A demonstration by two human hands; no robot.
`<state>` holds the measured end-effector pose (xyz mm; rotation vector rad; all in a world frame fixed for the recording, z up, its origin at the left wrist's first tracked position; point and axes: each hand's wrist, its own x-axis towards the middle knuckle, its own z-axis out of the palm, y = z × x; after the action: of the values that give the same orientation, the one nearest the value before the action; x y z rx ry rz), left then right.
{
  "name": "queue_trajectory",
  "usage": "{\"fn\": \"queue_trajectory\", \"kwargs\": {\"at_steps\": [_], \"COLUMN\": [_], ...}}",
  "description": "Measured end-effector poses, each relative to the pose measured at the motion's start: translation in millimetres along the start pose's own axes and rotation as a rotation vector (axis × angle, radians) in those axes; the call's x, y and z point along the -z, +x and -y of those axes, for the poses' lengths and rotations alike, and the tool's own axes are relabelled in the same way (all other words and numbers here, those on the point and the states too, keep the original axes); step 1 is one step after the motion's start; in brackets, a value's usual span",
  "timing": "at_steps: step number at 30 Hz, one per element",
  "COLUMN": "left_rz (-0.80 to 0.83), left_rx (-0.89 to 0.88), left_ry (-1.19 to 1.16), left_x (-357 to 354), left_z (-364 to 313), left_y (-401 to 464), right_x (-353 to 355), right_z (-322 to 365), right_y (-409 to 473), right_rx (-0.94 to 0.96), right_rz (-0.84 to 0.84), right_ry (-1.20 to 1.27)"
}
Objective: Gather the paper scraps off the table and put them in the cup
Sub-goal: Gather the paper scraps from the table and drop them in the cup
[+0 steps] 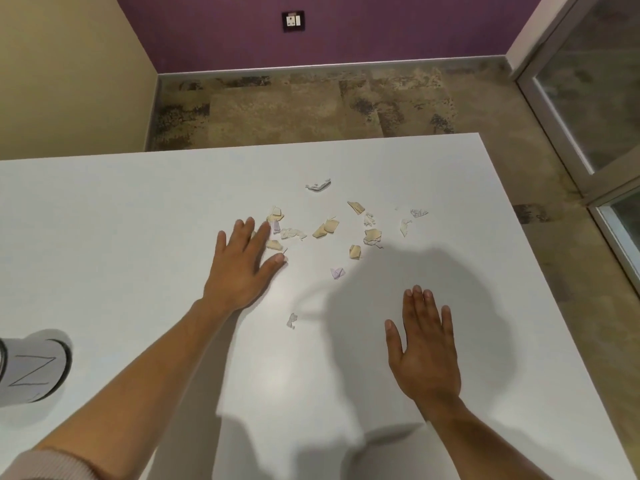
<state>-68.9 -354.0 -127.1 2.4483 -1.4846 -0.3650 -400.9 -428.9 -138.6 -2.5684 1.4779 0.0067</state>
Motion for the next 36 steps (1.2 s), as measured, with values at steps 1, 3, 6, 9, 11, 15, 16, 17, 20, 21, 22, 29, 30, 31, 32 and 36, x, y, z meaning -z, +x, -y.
{"fn": "queue_trajectory", "kwargs": {"at_steps": [1, 3, 6, 9, 11, 15, 16, 17, 20, 21, 22, 29, 30, 31, 32, 36], "left_rz": [0.027, 0.052, -0.031, -0.046, 0.021, 0.086, 0.102, 0.132, 0.227, 0.252, 0.272, -0.108, -0.128, -0.122, -0.099, 0.034], "left_rx": [-0.043, -0.118, -0.116, -0.030, -0.047, -0.211, -0.256, -0.304, -0.491, -0.535, -0.554, -0.225, -0.196, -0.182, -0.177, -0.203], "left_ry": [-0.018, -0.084, -0.230, -0.206, -0.119, 0.015, 0.016, 0.013, 0.013, -0.013, -0.059, -0.226, -0.192, -0.156, -0.129, -0.047], "left_x": [-2, -2, 2, 6, 4, -7, -9, -11, -10, -8, -6, 6, 4, 2, -1, -8], "left_z": [-4, -8, -8, -10, -15, -28, -30, -33, -43, -46, -47, -60, -64, -68, -71, -76], "left_y": [-2, -2, 7, 25, 36, 37, 34, 30, 13, 8, 3, 45, 59, 73, 86, 128], "right_x": [0, 1, 2, 1, 1, 2, 2, 3, 4, 4, 4, 0, 0, 1, 1, 1], "right_z": [0, 1, 1, 1, 1, 1, 2, 2, 3, 2, 2, 0, 0, 0, 0, 0], "right_y": [0, -1, -2, -1, -1, -1, -1, -1, -1, -2, -1, -1, 0, 0, 0, 0], "right_rx": [-0.001, -0.001, -0.001, 0.002, 0.002, -0.002, -0.002, -0.003, -0.004, -0.004, -0.004, -0.001, -0.002, -0.002, -0.001, 0.002], "right_rz": [0.000, -0.004, -0.012, -0.008, -0.007, -0.005, -0.004, -0.002, -0.001, -0.001, 0.002, 0.004, 0.004, 0.004, 0.004, 0.005], "right_ry": [0.008, 0.022, 0.025, 0.022, 0.024, 0.015, 0.013, 0.014, 0.003, 0.000, -0.001, -0.009, -0.013, -0.019, -0.024, -0.019]}}
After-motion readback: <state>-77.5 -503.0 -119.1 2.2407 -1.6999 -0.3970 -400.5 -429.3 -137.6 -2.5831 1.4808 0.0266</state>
